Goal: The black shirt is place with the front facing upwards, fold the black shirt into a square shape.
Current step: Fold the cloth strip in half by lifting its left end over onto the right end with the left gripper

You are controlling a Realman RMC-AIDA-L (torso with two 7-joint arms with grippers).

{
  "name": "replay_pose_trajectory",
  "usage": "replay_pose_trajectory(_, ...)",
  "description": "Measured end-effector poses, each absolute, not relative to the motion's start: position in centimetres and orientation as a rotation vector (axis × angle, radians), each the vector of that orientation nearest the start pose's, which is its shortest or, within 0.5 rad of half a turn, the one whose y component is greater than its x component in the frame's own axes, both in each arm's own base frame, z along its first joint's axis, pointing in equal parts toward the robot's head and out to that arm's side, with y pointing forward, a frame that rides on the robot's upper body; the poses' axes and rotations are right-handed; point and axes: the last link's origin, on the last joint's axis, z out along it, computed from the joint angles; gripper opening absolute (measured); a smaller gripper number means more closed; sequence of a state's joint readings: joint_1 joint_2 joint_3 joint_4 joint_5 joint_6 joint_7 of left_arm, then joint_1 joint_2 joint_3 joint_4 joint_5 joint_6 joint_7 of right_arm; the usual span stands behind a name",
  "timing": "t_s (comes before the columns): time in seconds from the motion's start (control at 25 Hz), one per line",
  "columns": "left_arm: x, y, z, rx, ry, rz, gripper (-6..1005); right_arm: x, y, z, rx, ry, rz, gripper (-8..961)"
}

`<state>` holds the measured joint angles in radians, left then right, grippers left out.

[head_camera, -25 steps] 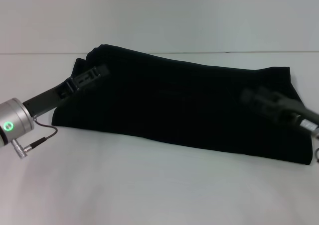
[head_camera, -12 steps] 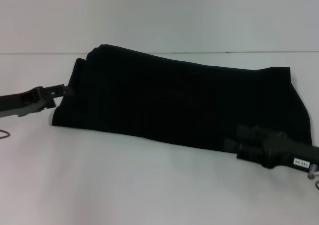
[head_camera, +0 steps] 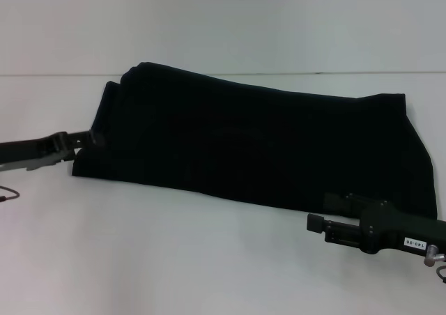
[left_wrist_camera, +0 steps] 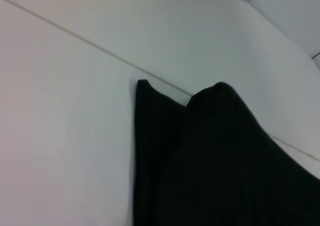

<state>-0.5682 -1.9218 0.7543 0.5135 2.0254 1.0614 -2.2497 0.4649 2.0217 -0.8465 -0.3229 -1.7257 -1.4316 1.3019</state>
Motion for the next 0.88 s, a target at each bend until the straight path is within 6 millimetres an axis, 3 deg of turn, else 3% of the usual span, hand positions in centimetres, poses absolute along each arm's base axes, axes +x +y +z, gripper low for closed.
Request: replay_pose_trajectory(0.88,-34.2,38.9,3.5,-1.867,-1.625,-0.509,859,29.9,29.8,-3.7,-2.595,0.984,0.825,838)
